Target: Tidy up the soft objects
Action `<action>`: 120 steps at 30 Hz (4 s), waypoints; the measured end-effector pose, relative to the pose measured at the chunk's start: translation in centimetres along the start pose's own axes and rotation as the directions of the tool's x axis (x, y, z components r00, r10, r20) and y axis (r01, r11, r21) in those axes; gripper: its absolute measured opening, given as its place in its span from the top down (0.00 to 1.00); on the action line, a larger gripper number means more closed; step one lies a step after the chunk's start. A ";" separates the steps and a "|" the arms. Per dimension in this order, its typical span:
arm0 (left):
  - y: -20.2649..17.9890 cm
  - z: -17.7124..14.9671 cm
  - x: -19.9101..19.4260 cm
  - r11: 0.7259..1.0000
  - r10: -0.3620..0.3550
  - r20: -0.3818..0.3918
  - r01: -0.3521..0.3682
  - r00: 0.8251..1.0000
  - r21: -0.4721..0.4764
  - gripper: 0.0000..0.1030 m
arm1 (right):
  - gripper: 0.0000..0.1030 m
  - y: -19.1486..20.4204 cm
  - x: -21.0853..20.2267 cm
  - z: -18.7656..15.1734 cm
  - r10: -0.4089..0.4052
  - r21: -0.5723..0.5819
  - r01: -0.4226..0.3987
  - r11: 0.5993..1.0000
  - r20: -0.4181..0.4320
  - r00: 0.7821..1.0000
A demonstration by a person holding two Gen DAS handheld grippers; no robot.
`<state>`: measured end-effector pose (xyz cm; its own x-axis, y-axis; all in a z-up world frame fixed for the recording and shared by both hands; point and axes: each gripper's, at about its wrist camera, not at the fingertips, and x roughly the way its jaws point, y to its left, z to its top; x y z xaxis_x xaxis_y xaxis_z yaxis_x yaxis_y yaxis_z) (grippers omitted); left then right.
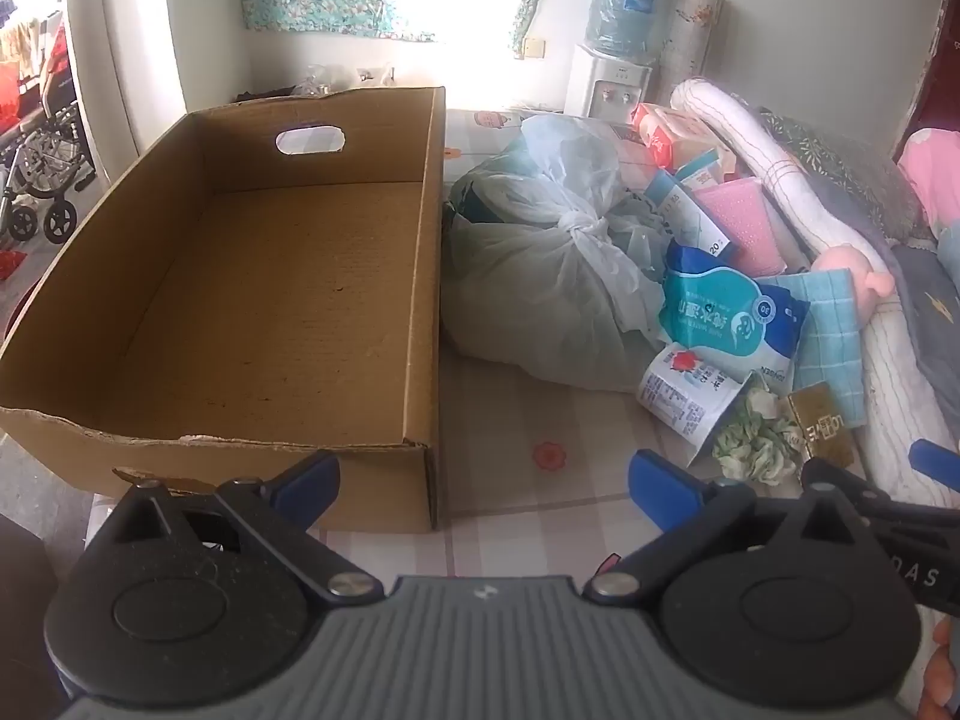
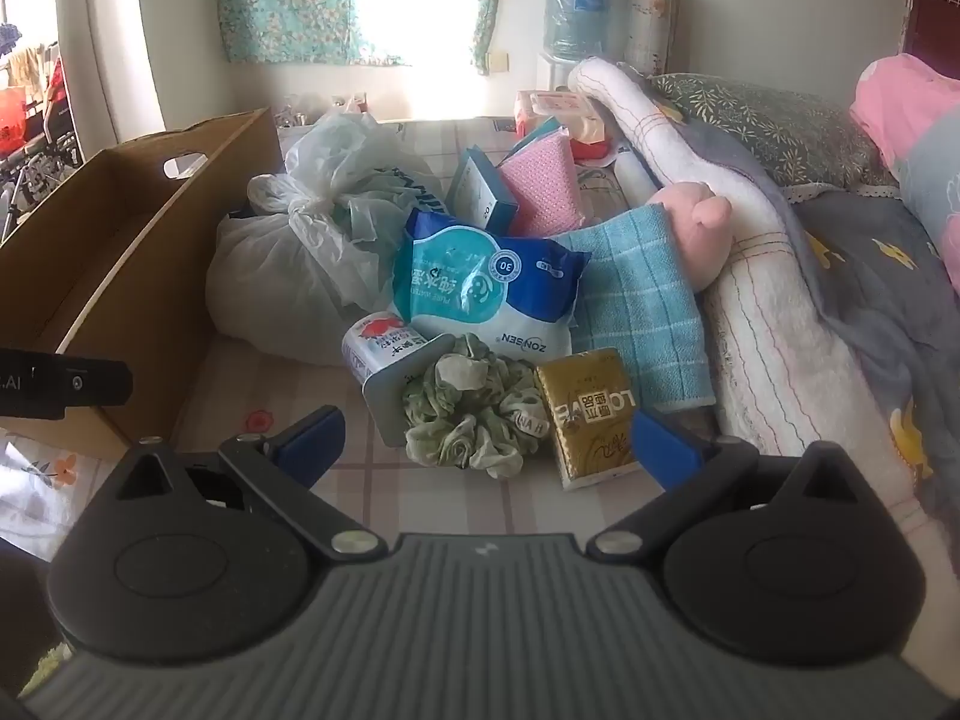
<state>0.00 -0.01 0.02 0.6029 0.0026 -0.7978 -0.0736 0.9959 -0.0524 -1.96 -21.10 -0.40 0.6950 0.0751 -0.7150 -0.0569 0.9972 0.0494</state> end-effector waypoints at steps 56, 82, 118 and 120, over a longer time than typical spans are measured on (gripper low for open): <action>-1.6 -0.3 1.1 0.996 -0.053 -0.054 0.056 0.997 0.064 0.00 | 0.01 0.2 0.3 0.7 -0.035 -0.035 0.035 0.999 -0.002 0.999; -1.4 -0.4 1.5 0.997 -0.041 -0.069 0.046 0.997 0.064 0.00 | 0.01 0.4 0.5 0.5 -0.034 -0.035 0.033 0.999 -0.007 0.999; -9.2 1.7 1.9 0.909 -0.264 -0.056 0.268 0.963 0.320 0.00 | 0.01 -9.4 0.3 0.2 -0.019 0.218 -0.013 0.976 0.145 0.989; -9.6 3.0 1.6 0.899 -0.280 -0.042 0.278 0.959 0.338 0.02 | 0.01 -10.0 0.3 0.9 -0.007 0.230 -0.032 0.973 0.167 0.986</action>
<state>4.02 -9.26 1.03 0.5656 -0.2804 -0.7755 0.3699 0.9268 -0.0653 -0.56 -31.10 -0.51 0.8054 0.0678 -0.5889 0.0875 0.9690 0.2312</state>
